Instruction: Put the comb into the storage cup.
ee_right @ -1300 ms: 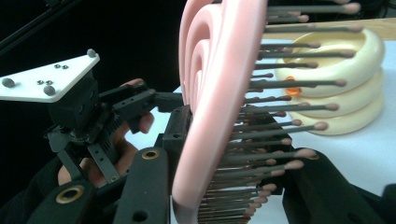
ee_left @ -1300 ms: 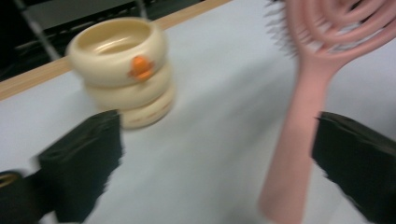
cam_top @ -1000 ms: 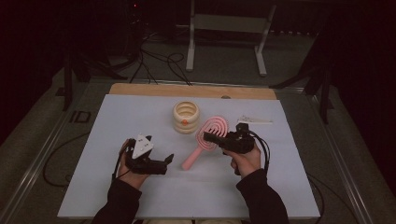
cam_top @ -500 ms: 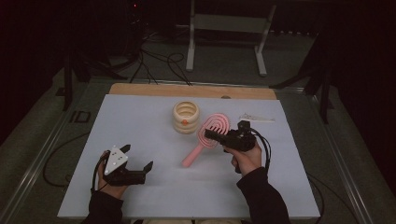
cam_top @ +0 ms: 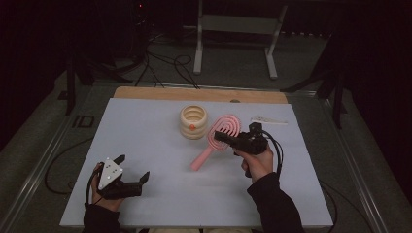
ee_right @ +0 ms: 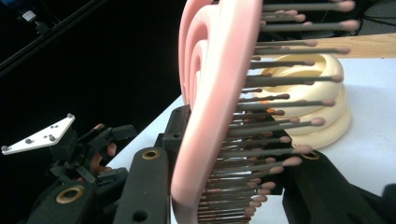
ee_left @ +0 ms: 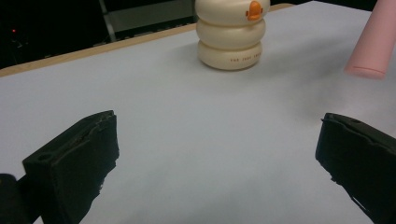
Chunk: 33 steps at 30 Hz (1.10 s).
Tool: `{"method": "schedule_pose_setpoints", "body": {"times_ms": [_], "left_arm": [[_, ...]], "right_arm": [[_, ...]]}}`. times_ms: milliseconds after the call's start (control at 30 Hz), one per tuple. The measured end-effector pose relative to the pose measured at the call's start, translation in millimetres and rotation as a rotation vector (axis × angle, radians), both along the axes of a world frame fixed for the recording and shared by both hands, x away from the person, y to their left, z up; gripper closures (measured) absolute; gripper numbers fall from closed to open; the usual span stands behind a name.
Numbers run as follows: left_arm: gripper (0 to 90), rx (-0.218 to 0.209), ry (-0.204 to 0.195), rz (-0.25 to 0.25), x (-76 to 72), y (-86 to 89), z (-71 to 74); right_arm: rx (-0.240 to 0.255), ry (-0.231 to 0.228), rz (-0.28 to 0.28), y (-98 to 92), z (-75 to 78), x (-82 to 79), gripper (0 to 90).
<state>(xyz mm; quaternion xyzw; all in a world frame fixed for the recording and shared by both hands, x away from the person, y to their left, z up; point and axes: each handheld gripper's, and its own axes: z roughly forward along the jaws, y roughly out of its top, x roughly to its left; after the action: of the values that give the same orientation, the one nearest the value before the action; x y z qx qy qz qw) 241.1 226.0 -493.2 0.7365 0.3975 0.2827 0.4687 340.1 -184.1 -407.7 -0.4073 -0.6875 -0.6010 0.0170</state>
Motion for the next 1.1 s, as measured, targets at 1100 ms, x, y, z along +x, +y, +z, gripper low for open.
{"method": "schedule_pose_setpoints", "body": {"times_ms": [1100], "left_arm": [[0.4, -0.03, -0.011, 0.01, 2.8, 2.2, -3.1]], "right_arm": [[0.002, -0.001, -0.01, 12.5, 21.2, 15.4, 63.7]]}}
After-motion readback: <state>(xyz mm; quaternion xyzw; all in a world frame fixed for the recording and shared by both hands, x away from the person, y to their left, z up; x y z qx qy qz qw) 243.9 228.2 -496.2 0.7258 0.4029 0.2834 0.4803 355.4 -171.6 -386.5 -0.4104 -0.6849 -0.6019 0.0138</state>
